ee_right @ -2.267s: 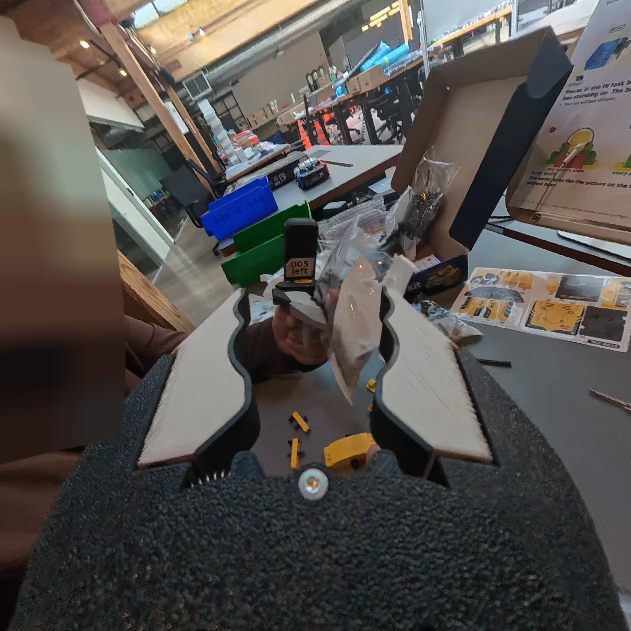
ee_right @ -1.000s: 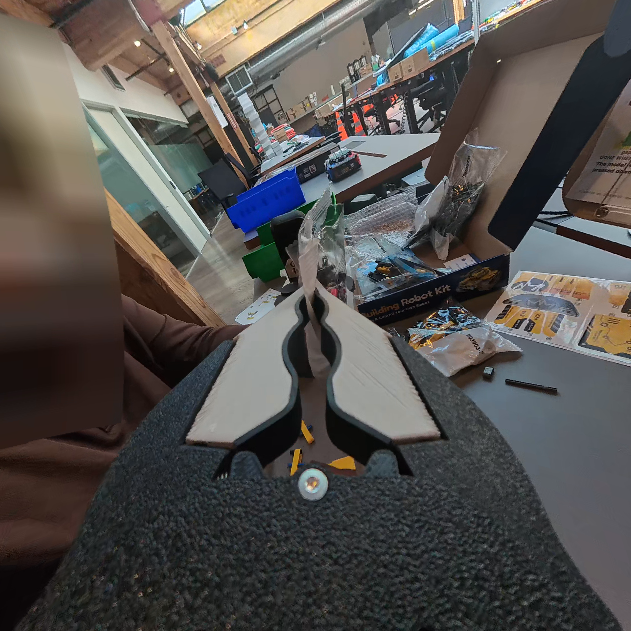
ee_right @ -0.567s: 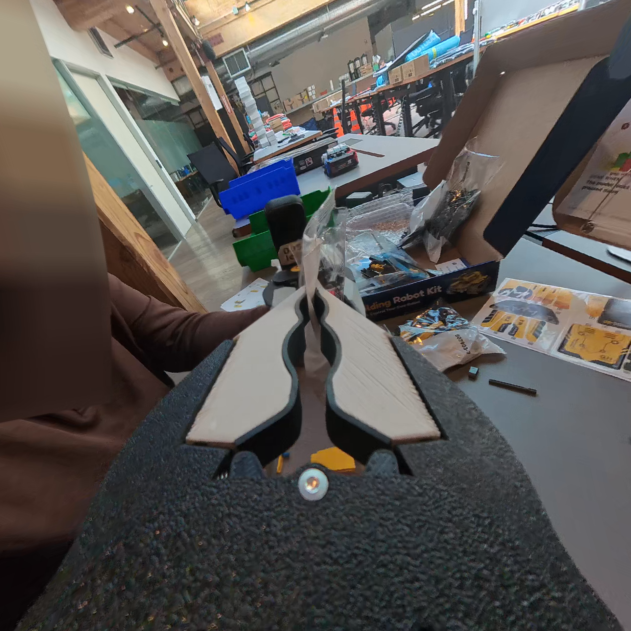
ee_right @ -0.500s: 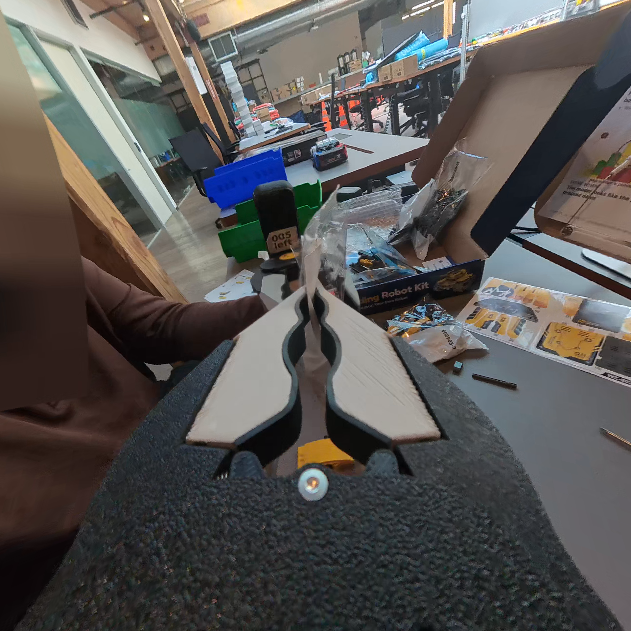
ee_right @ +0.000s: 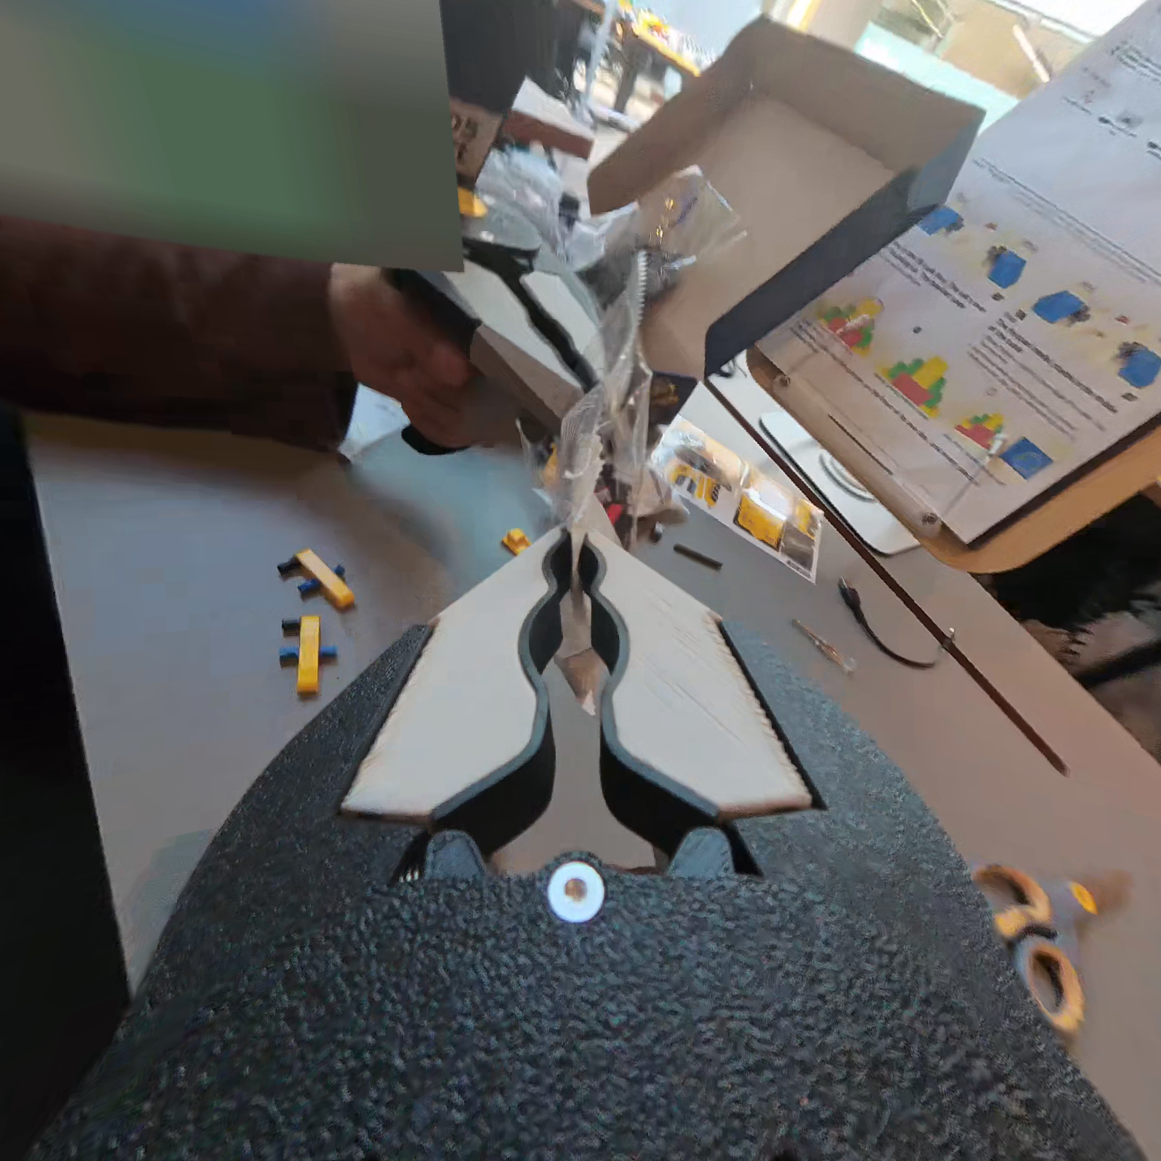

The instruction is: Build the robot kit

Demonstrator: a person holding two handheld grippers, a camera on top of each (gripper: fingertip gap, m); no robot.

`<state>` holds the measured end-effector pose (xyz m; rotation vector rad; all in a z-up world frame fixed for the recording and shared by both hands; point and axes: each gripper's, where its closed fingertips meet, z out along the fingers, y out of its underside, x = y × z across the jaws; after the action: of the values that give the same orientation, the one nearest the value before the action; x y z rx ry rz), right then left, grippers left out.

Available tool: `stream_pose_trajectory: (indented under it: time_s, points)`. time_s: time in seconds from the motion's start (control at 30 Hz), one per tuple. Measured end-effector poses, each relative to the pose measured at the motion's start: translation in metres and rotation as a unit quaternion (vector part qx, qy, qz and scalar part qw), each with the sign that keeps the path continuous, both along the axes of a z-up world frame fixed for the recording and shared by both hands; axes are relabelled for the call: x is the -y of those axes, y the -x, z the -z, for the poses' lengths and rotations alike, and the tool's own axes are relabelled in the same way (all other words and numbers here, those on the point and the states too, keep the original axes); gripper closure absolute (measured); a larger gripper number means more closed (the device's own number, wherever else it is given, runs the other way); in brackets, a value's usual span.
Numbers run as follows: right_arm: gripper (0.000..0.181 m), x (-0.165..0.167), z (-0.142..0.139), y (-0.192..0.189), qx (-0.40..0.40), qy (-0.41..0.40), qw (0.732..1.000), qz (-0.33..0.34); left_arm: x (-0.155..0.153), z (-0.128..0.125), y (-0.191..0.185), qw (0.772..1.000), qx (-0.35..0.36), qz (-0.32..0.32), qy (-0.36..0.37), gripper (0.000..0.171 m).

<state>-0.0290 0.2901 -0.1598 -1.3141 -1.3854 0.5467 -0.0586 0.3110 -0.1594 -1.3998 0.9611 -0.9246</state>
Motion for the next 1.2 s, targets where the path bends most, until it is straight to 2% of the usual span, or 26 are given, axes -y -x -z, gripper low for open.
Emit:
stream_pose_trajectory:
  time_s: [0.07, 0.1, 0.17, 0.23, 0.43, 0.5, 0.7, 0.83, 1.0, 1.1, 1.2]
  points:
    - [0.179, 0.02, 0.013, 0.004, 0.017, -0.02, 0.999, 0.022, 0.008, 0.004, -0.009, 1.0, -0.007, 0.022, -0.021, 0.171]
    - [0.172, 0.032, 0.019, 0.01, 0.011, -0.014, 1.0, 0.022, 0.015, 0.002, -0.013, 0.999, 0.005, 0.045, -0.024, 0.171]
    - [0.14, 0.063, 0.026, 0.023, -0.017, 0.031, 0.999, -0.006, 0.03, -0.003, -0.015, 0.994, 0.035, 0.096, -0.028, 0.171]
    - [0.125, 0.083, 0.025, 0.028, -0.052, 0.068, 0.996, -0.03, 0.043, -0.006, -0.013, 0.988, 0.061, 0.138, -0.032, 0.171]
    - [0.134, 0.085, -0.006, -0.002, -0.151, 0.132, 0.979, -0.041, 0.062, -0.028, 0.002, 0.966, 0.148, 0.213, -0.005, 0.171]
    - [0.132, 0.088, -0.008, -0.009, -0.172, 0.165, 0.97, -0.049, 0.062, -0.034, 0.006, 0.961, 0.17, 0.217, -0.001, 0.171]
    - [0.117, 0.076, 0.028, -0.012, -0.129, 0.211, 0.969, -0.004, 0.068, -0.04, 0.011, 0.946, 0.199, 0.255, 0.021, 0.171]
    - [0.119, 0.071, 0.027, -0.005, -0.117, 0.177, 0.977, 0.019, 0.065, -0.031, 0.002, 0.949, 0.181, 0.256, 0.036, 0.171]
    - [0.157, 0.062, 0.023, -0.017, -0.083, 0.091, 0.991, 0.058, 0.055, -0.017, -0.011, 0.963, 0.141, 0.222, 0.06, 0.171]
    - [0.169, 0.049, 0.02, -0.032, -0.084, 0.107, 0.988, 0.077, 0.042, -0.006, -0.017, 0.971, 0.115, 0.189, 0.092, 0.171]
    - [0.172, 0.031, 0.023, -0.044, -0.067, 0.163, 0.981, 0.082, 0.035, 0.003, -0.022, 0.974, 0.101, 0.17, 0.114, 0.171]
